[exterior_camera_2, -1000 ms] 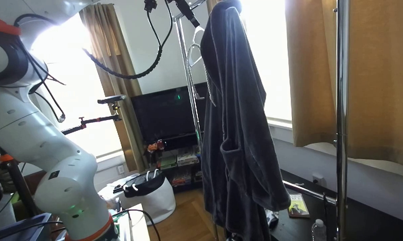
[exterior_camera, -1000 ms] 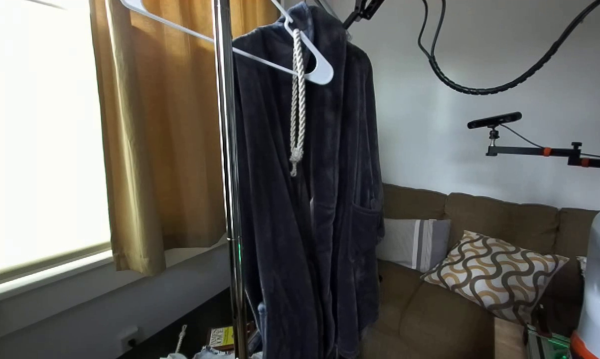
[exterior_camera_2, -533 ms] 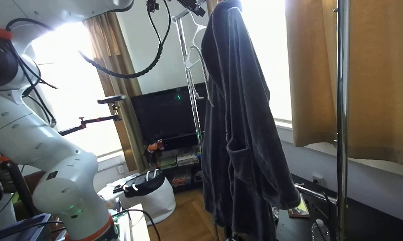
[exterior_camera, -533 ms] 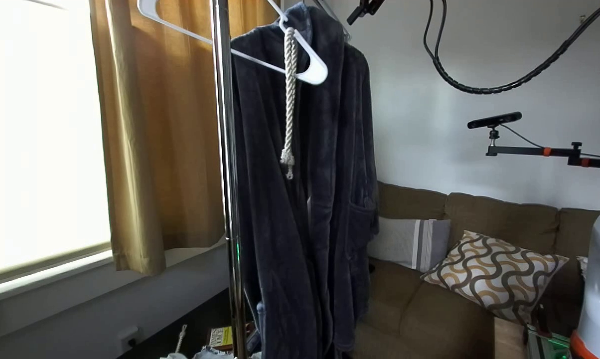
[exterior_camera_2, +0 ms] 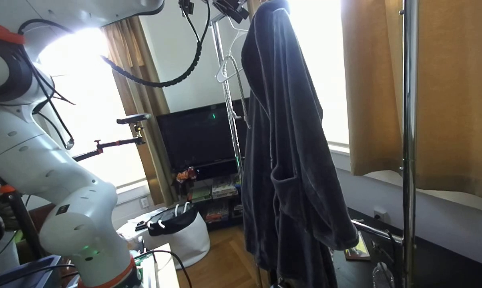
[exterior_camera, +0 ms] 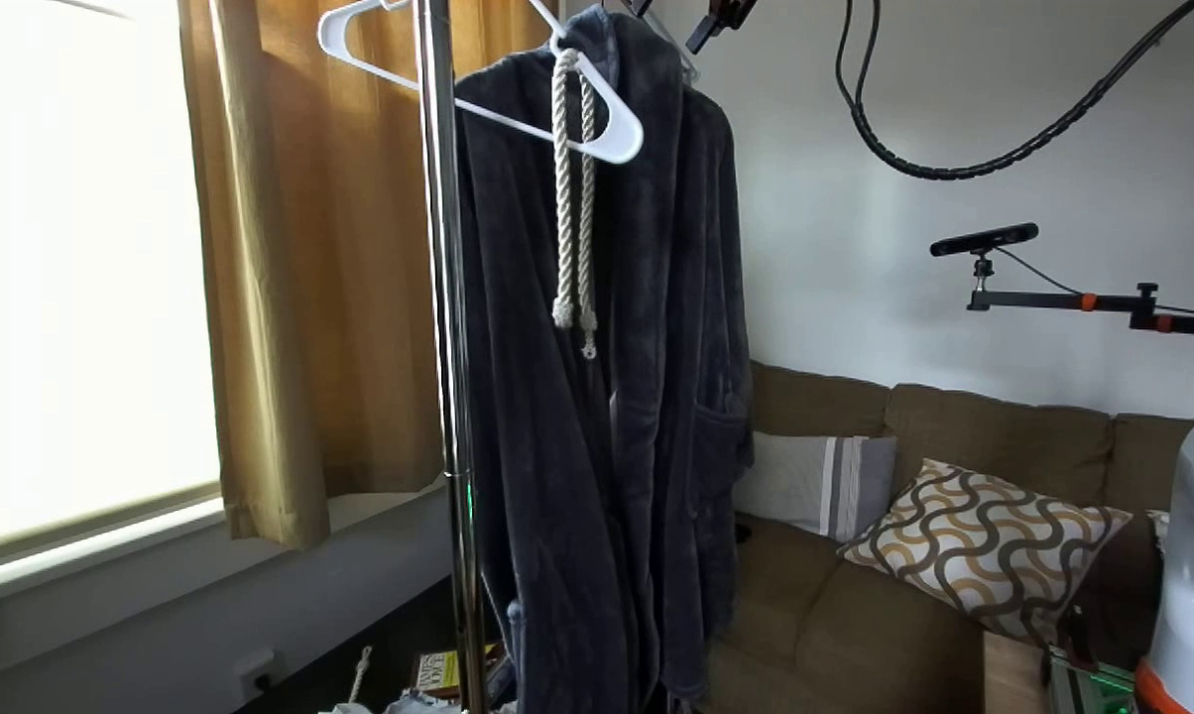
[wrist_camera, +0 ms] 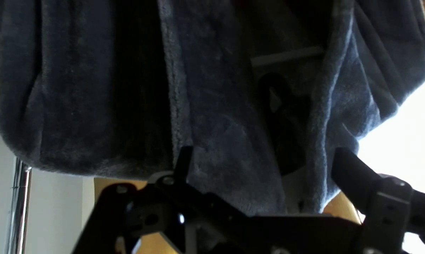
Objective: Move the hanger with the rob to the bottom rod
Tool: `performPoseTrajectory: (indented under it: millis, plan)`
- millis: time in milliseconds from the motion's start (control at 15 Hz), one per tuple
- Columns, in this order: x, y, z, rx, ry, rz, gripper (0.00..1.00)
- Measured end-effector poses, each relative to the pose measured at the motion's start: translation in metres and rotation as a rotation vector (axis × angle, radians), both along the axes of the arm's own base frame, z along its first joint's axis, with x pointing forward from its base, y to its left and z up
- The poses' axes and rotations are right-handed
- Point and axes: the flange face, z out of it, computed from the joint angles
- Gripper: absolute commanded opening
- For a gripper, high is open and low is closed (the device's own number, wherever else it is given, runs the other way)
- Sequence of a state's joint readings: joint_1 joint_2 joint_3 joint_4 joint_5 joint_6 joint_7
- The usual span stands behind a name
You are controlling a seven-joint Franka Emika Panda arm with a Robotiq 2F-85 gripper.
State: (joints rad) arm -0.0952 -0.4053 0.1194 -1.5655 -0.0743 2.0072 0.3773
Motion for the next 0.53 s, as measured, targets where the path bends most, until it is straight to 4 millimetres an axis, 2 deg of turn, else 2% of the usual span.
performPoseTrajectory:
  millis: [267,533]
  plan:
    - [-0.005,0.010,0.004,-0.190,0.030,-0.007,1.00]
    - [-0.006,0.013,0.010,-0.211,0.008,-0.005,1.00]
